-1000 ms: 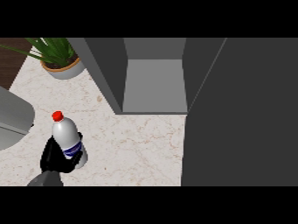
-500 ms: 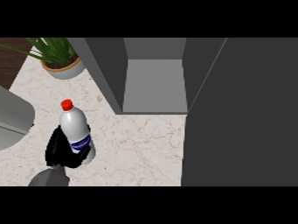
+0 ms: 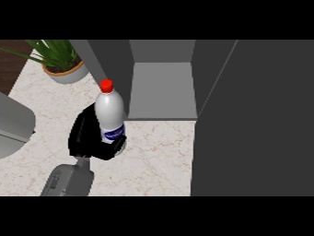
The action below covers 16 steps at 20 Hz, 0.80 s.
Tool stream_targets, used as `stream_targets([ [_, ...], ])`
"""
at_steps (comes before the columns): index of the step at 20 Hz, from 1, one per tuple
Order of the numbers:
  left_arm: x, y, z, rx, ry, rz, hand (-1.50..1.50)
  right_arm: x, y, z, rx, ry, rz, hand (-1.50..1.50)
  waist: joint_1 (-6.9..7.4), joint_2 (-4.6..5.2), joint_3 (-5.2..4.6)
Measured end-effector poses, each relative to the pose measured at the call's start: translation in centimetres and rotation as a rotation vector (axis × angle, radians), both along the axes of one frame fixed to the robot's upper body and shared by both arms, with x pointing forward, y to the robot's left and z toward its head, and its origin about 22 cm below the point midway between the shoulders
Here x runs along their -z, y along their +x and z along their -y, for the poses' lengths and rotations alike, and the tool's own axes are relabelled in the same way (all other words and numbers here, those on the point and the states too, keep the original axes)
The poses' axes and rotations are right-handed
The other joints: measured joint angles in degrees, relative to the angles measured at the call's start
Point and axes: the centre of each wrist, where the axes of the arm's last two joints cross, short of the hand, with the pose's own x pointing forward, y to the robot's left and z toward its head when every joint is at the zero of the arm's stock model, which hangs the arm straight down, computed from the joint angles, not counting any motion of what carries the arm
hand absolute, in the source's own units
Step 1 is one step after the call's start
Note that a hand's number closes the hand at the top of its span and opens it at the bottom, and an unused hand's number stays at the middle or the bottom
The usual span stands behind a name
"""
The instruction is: Pick up the bottled water, place it into the cabinet and close the cabinet
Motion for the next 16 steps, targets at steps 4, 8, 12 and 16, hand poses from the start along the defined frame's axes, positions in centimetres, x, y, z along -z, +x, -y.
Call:
stream_targets([
  [4,-2.1,1.7,2.2,-0.011,0.046,0.016,1.5,-0.1,0.3,0.2,-0.004,0.001,0.003,-1.5,-0.17,0.05,-0.01],
  [8,-3.8,2.9,5.0,-0.016,0.076,0.017,1.5,0.2,0.5,-0.6,-0.001,0.003,-0.004,-1.5,-0.32,0.08,-0.02],
  [12,-5.8,4.8,7.5,-0.038,0.16,0.049,1.5,0.1,0.2,-0.5,-0.005,0.005,-0.013,-1.5,-0.67,0.13,-0.01],
  [16,-7.3,7.5,9.4,-0.066,0.24,0.069,1.5,0.0,0.4,-0.2,-0.014,0.009,-0.002,-1.5,-1.04,0.25,-0.02],
])
